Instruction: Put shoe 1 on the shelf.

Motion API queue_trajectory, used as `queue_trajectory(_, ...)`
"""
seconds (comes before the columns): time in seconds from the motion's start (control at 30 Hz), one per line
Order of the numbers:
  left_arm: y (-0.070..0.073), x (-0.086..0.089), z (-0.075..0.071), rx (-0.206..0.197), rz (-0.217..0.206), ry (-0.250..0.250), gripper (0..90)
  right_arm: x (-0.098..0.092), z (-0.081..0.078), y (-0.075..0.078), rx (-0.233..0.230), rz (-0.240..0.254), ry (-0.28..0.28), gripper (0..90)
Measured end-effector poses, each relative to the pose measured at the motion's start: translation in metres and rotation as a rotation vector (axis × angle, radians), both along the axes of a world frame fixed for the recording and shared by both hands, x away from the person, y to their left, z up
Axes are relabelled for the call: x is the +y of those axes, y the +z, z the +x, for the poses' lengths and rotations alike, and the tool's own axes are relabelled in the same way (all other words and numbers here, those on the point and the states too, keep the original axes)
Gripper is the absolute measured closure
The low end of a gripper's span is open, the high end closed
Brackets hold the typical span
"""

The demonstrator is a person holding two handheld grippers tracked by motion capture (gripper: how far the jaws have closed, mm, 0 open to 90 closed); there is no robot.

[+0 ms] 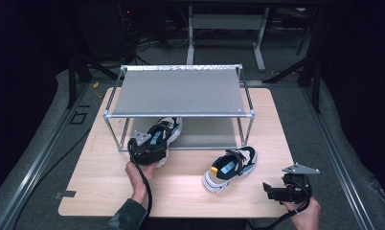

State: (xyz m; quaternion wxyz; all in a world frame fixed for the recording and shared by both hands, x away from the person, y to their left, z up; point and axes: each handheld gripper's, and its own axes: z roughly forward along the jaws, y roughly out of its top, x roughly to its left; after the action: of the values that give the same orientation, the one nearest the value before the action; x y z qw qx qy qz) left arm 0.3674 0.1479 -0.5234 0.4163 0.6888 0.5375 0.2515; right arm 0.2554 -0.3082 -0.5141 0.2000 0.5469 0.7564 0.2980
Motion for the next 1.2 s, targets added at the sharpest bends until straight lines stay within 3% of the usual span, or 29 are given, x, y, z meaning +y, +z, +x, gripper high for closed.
queue_trajectory(0.23,-0.006,-0.005,0.013,0.014,-0.011,0.035,24.5,0.002,0.001,-0.001,0.016,-0.002,0.012,7.2)
queue_trajectory(0.5,-0.011,-0.018,0.029,0.029,0.034,0.077,24.4,0.003,0.001,0.000,0.007,0.002,0.014,7.2)
queue_trajectory(0.73,-0.013,-0.028,0.045,0.043,0.022,0.119,24.2,0.001,-0.001,0.000,0.004,0.002,0.016,7.3)
queue_trajectory(0.97,-0.012,-0.036,0.061,0.068,0.058,0.167,23.8,0.000,-0.003,0.002,0.004,0.002,0.010,7.3)
queue_trajectory(1.07,-0.014,-0.040,0.069,0.069,0.040,0.183,23.8,0.000,-0.003,0.002,0.004,0.001,0.016,7.3)
queue_trajectory(1.2,-0.017,-0.043,0.076,0.074,0.054,0.212,23.7,0.000,-0.004,0.004,0.001,-0.002,0.017,7.3)
